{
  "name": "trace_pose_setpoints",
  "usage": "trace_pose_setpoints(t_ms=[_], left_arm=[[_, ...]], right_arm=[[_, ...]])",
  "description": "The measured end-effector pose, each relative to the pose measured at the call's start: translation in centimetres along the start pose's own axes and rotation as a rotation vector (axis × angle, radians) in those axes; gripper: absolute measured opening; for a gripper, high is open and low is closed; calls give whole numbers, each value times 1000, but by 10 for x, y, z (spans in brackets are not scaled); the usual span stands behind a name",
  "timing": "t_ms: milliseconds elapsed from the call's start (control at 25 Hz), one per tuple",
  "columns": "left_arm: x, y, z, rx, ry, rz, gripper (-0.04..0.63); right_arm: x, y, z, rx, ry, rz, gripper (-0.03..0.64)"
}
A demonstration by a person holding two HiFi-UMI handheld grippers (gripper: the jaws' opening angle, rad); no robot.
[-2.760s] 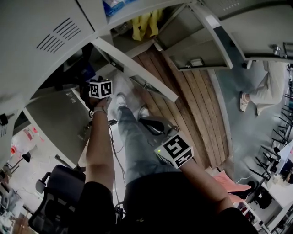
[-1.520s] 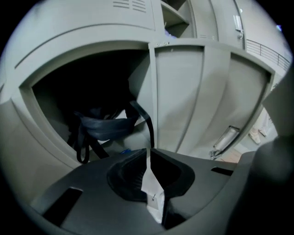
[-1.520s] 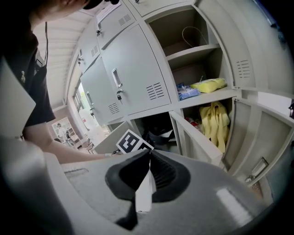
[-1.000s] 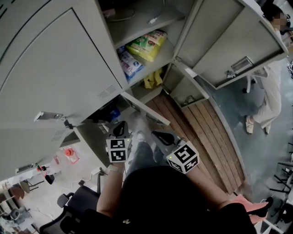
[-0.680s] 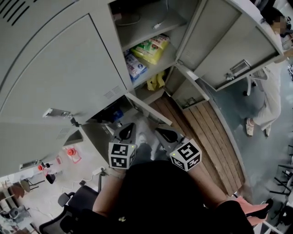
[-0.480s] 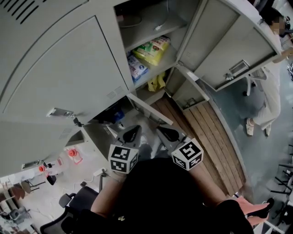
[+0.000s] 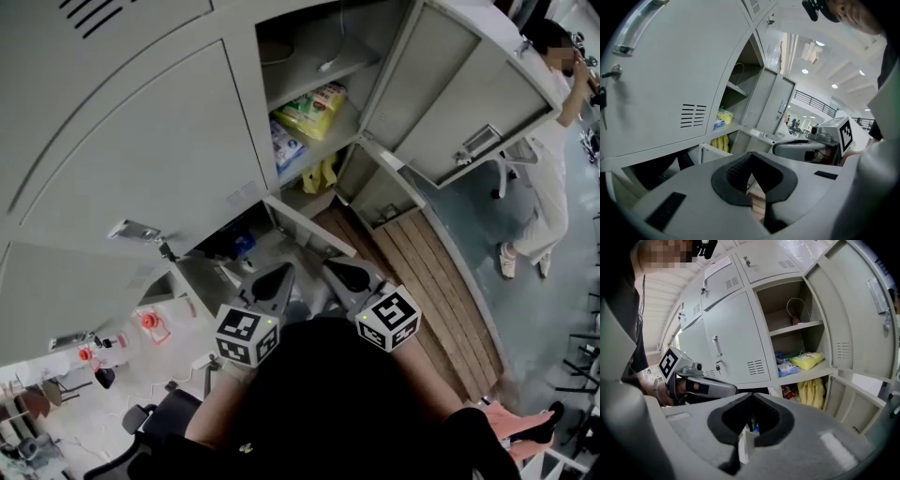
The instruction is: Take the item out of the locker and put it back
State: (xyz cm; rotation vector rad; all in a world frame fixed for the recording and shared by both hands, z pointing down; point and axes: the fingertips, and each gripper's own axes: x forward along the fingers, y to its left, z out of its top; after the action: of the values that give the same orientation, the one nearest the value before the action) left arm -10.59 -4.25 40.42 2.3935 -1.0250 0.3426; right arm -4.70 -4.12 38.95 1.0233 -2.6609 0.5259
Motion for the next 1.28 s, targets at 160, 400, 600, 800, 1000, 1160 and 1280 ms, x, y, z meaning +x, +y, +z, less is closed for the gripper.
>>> trace_pose_setpoints(t_ms=[160,400,600,800,1000,1160,1280], left_arm=[[-4,2,5,17,-21,-16,14],[-6,-1,11,43,-44,-57,14],[-4,1,15,48,-55,-63,14],[-1,4,17,47,-56,-67,14],[2,5,17,52,-48,-77,14],[5,6,16,59,-47,-75,14],[6,9,16,55,-48,-71,14]], right_arm=[[-1,5,2,1,-15,-1,0],[-3,5,12,-14,-50,-22,0],[-8,0,16,-23,-64,-39,0],[-10,-1,17,-17,-69,-46,0],[-10,-3,17,-16,-66,-52,0],[-9,-7,17,-13,-66,-62,0],[-8,-8,18,-10,-66,-64,0]])
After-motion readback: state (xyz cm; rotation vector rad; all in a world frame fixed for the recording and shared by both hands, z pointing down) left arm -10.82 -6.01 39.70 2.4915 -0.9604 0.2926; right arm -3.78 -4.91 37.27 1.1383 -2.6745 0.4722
